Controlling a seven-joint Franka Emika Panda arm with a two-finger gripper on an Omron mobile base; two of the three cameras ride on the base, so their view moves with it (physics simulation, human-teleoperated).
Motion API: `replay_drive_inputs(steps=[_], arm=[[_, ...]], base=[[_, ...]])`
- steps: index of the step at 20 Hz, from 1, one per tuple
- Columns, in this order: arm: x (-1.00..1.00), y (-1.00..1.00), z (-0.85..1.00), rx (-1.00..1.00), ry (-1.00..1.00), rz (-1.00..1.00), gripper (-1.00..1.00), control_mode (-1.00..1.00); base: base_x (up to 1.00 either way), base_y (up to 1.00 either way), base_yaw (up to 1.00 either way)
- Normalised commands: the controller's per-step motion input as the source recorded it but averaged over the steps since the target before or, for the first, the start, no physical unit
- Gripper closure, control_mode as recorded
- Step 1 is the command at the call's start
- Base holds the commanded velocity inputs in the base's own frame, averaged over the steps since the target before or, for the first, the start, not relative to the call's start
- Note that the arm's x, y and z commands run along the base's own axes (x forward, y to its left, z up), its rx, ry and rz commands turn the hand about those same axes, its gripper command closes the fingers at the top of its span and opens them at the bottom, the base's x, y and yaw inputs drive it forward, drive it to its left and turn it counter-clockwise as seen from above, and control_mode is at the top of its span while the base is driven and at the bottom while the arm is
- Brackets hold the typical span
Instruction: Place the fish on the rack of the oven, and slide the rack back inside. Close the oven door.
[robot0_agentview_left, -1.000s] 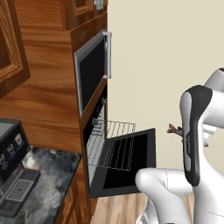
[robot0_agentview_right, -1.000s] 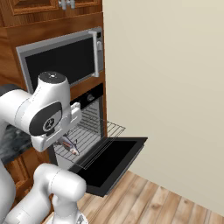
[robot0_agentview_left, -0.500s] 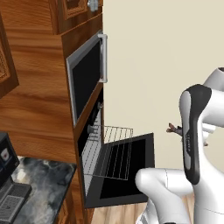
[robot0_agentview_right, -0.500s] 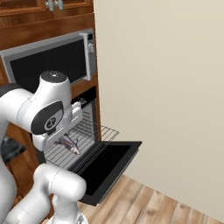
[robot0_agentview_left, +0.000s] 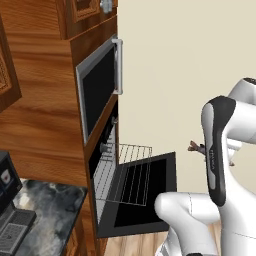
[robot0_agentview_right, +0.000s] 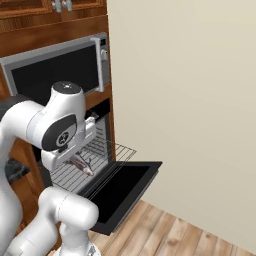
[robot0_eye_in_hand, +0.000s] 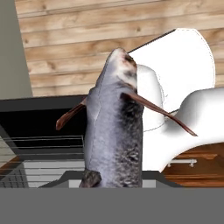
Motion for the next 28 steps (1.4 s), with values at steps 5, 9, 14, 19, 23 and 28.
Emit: replay_drive_inputs(steps=[5, 9, 14, 19, 23, 28], arm=[[0.32, 0.14, -0.49, 0.0, 0.0, 0.0, 1.0, -1.0], [0.37, 0.21, -0.43, 0.0, 0.0, 0.0, 1.0, -1.0], [0.38, 0.15, -0.22, 0.0, -0.03, 0.0, 1.0, -1.0], [0.32, 0.07, -0.18, 0.01, -0.08, 0.0, 1.0, -1.0], [0.34, 0.0, -0.26, 0.08, -0.01, 0.09, 1.0, -1.0], [0.38, 0.0, -0.21, 0.05, 0.0, 0.26, 1.0, -1.0]], base=[[0.0, 0.0, 0.0], [0.0, 0.0, 0.0], [0.0, 0.0, 0.0], [0.0, 0.0, 0.0], [0.0, 0.0, 0.0], [0.0, 0.0, 0.0]])
